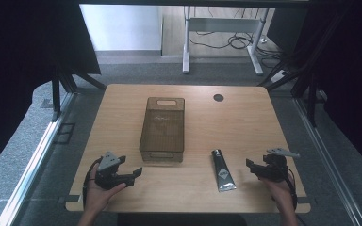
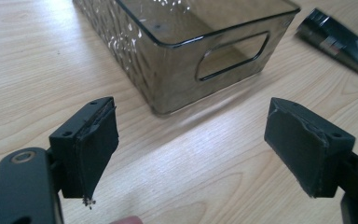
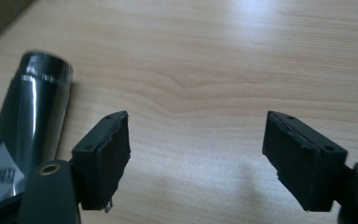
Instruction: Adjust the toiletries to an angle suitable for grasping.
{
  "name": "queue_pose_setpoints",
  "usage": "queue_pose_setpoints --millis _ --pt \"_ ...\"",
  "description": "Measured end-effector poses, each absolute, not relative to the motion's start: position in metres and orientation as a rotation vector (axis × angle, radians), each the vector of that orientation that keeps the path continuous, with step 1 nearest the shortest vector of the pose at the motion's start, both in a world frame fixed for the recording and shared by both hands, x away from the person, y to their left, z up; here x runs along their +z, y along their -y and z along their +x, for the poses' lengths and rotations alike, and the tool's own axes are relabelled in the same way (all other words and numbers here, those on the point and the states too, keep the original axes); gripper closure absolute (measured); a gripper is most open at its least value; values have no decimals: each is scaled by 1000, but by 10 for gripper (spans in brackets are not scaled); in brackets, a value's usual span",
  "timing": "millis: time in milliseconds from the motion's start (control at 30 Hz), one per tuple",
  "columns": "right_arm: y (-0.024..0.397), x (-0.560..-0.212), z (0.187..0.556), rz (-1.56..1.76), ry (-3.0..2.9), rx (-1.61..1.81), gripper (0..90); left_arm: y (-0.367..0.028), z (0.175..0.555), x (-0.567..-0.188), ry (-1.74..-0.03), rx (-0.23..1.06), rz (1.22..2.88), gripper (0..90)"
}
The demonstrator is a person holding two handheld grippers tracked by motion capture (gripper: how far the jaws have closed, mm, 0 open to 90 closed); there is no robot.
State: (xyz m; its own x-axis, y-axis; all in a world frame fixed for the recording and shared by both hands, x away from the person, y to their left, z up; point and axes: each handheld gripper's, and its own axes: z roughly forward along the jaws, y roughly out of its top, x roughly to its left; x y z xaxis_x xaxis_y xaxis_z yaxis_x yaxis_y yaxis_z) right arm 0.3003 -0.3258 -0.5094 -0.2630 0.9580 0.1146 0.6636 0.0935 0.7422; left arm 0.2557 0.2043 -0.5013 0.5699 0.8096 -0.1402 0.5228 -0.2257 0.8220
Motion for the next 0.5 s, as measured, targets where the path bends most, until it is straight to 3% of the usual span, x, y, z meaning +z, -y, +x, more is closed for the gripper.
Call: queue_pose_setpoints --millis 500 --pt "326 -500 299 1502 -2040 1099 453 -211 257 -501 -1116 407 1884 175"
